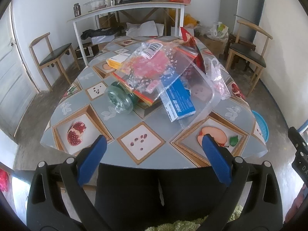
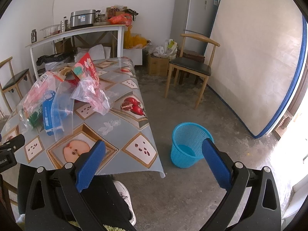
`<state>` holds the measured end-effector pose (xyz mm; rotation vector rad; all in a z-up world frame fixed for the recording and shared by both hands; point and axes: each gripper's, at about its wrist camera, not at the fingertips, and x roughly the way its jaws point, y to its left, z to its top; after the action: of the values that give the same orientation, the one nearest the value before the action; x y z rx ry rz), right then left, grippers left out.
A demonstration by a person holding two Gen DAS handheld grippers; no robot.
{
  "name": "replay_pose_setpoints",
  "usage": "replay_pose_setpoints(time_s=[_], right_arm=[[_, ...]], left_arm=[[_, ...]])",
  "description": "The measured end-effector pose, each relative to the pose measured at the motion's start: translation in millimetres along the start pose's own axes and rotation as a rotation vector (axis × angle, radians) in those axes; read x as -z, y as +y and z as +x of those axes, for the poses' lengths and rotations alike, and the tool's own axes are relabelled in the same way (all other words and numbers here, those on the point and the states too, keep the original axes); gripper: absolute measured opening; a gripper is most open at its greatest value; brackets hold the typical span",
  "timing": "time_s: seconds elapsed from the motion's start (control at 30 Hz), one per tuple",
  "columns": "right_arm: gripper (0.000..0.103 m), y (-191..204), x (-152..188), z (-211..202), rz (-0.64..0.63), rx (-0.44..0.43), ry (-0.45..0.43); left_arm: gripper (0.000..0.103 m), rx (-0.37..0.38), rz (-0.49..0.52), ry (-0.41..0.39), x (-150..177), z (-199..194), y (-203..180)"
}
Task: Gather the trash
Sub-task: 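Reach the left gripper to the clear zip bag and close on it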
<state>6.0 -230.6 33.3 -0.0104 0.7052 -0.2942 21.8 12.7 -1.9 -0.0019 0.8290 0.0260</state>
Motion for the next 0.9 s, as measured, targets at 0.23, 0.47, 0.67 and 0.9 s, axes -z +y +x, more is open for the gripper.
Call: replay_pose_setpoints(time_s=[0.23,0.47,0.67,0.9], right_arm=[[0.097,14,-29,15,-0.035,-0.040,0.007],[0.097,54,-59,48,-0.104,-0.239,0.142],[0.097,96,-88,62,-0.236,-0.239,0.180],[0.097,124,-127,43,-0.270,-0.339,-0.035]], left_arm=[[0.096,-0.034,-0.035,-0.021,-14,9,15],[0.096,-0.021,-0.121,-0.008,-25,25,45],[0.096,0.017,-0.069,-0.005,-22,30,45],[0.096,0.178,-0.070,0.074,-14,45,49]])
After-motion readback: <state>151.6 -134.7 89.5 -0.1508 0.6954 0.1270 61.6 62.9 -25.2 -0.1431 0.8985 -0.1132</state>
